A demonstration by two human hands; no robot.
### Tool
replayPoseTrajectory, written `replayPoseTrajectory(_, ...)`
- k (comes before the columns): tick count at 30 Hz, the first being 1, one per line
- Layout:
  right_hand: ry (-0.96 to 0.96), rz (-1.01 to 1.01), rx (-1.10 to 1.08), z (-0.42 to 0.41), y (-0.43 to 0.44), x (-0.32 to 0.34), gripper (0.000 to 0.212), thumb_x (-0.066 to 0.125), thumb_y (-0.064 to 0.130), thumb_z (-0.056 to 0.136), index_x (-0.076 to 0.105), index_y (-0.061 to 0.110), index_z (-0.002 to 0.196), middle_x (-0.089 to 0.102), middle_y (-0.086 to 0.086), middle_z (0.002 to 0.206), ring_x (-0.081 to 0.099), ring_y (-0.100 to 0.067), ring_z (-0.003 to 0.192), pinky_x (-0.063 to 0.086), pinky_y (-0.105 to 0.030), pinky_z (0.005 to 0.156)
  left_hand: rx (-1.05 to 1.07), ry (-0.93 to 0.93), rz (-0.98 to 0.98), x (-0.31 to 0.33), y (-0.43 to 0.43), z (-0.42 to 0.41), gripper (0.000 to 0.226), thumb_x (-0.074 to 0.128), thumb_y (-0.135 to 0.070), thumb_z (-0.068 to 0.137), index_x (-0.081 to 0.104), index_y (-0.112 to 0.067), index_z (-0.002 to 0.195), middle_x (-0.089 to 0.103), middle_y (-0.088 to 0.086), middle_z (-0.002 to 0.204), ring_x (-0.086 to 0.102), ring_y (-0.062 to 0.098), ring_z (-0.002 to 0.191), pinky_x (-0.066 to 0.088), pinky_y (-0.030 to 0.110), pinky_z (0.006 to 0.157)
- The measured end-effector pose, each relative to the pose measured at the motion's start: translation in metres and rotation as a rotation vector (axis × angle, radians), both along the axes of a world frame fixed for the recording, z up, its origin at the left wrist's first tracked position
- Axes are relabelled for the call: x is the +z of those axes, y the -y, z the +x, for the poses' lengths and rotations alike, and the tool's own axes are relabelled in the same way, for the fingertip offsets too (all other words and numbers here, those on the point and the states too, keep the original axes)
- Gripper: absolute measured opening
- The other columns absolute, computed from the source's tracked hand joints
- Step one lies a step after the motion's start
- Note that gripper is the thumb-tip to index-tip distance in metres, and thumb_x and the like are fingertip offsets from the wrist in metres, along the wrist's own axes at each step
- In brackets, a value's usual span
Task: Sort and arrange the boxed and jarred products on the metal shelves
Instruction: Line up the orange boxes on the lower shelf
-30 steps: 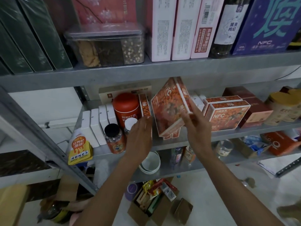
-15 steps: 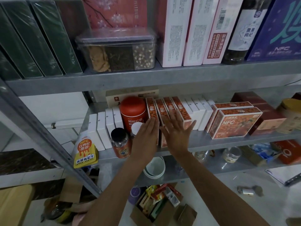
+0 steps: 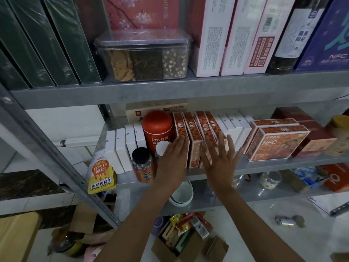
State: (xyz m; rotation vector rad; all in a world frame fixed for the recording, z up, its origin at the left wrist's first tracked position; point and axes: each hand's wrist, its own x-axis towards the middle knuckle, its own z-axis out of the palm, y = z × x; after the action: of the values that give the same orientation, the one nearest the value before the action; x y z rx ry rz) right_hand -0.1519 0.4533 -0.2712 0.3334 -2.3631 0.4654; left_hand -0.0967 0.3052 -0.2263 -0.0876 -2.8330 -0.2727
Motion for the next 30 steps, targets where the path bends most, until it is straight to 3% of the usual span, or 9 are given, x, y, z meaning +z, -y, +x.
replayPoseTrajectory(5, 0.055, -0.462, 0.148, 0.034, 0.000, -0.015, 0.043, 0.061, 0.020, 0.095, 0.054, 0.003, 0.134, 0.053, -0.018, 0.138, 0.046, -0.023, 0.128, 0.048, -0.050, 0.101, 0.008, 0.023, 0.013, -0.005, -0.001, 0.000, 0.079, 0.048, -0.014, 0.098, -0.005, -0.016, 0.155, -0.008, 0.002, 0.164, -0.003, 0.019, 0.151, -0.004, 0.031, 0.111)
replayPoseTrajectory(8, 0.064, -0.630, 0.157, 0.044, 0.002, -0.004, 0.040, 0.067, 0.000, 0.088, 0.058, -0.001, 0.127, 0.056, -0.019, 0.131, 0.049, -0.017, 0.123, 0.048, -0.039, 0.101, 0.007, 0.030, 0.006, -0.009, -0.001, 0.001, 0.082, 0.049, -0.013, 0.098, -0.010, -0.017, 0.154, -0.013, 0.001, 0.163, -0.010, 0.018, 0.150, -0.005, 0.032, 0.111)
replayPoseTrajectory(12, 0.000, -0.716, 0.211, 0.059, -0.012, 0.018, 0.039, 0.065, -0.005, 0.087, 0.059, 0.002, 0.125, 0.056, -0.014, 0.130, 0.051, -0.016, 0.123, 0.040, -0.017, 0.106, -0.016, 0.089, 0.013, -0.009, 0.002, -0.001, 0.084, 0.050, -0.018, 0.098, -0.014, -0.017, 0.153, -0.018, 0.001, 0.162, -0.018, 0.016, 0.148, -0.004, 0.036, 0.118)
replayPoseTrajectory(16, 0.076, -0.898, 0.243, 0.077, -0.047, 0.037, 0.037, 0.063, 0.004, 0.089, 0.060, 0.019, 0.123, 0.057, -0.011, 0.133, 0.055, -0.018, 0.124, 0.051, -0.023, 0.097, -0.090, -0.045, 0.084, -0.009, -0.001, 0.006, 0.077, 0.045, -0.021, 0.102, -0.014, -0.018, 0.151, -0.023, -0.002, 0.158, -0.032, 0.011, 0.142, -0.011, 0.030, 0.120)
replayPoseTrajectory(19, 0.166, -1.069, 0.264, 0.085, -0.085, 0.053, 0.041, 0.064, 0.007, 0.090, 0.067, 0.040, 0.113, 0.066, 0.004, 0.121, 0.060, -0.003, 0.114, 0.052, -0.011, 0.082, -0.131, -0.185, 0.427, -0.005, -0.016, 0.019, 0.059, 0.038, -0.028, 0.104, 0.012, -0.013, 0.155, 0.003, -0.001, 0.163, -0.006, 0.007, 0.149, -0.003, 0.022, 0.120)
replayPoseTrajectory(21, 0.261, -1.182, 0.275, 0.086, -0.112, 0.062, 0.043, 0.063, 0.007, 0.090, 0.072, 0.047, 0.102, 0.071, 0.012, 0.110, 0.064, -0.007, 0.107, 0.054, -0.015, 0.077, -0.141, -0.111, 0.705, 0.001, -0.029, 0.027, 0.058, 0.031, -0.040, 0.103, 0.021, -0.015, 0.154, 0.014, -0.001, 0.163, 0.008, 0.008, 0.150, 0.011, 0.026, 0.121)
replayPoseTrajectory(24, 0.418, -1.258, 0.313, 0.086, -0.143, 0.072, 0.030, 0.062, 0.011, 0.090, 0.074, 0.035, 0.105, 0.072, 0.004, 0.109, 0.068, -0.017, 0.103, 0.058, -0.024, 0.075, -0.199, 0.130, 1.042, 0.014, -0.047, 0.040, 0.053, 0.030, -0.052, 0.098, 0.038, -0.027, 0.144, 0.041, -0.011, 0.150, 0.035, 0.002, 0.139, 0.031, 0.017, 0.112)
replayPoseTrajectory(27, 0.524, -1.335, 0.352, 0.084, -0.155, 0.081, 0.025, 0.064, 0.018, 0.085, 0.074, 0.025, 0.107, 0.072, -0.004, 0.112, 0.070, -0.021, 0.098, 0.058, -0.025, 0.071, -0.175, 0.358, 1.247, 0.023, -0.059, 0.049, 0.041, 0.030, -0.058, 0.086, 0.046, -0.043, 0.121, 0.048, -0.041, 0.114, 0.045, -0.029, 0.099, 0.034, -0.009, 0.076)
replayPoseTrajectory(30, 0.568, -1.431, 0.353, 0.077, -0.155, 0.083, 0.033, 0.064, 0.025, 0.081, 0.069, 0.018, 0.113, 0.070, -0.009, 0.115, 0.069, -0.022, 0.098, 0.056, -0.034, 0.080, -0.100, 0.424, 1.302, 0.018, -0.069, 0.051, 0.032, 0.032, -0.055, 0.090, 0.053, -0.037, 0.106, 0.057, -0.026, 0.105, 0.054, -0.014, 0.089, 0.043, -0.001, 0.066)
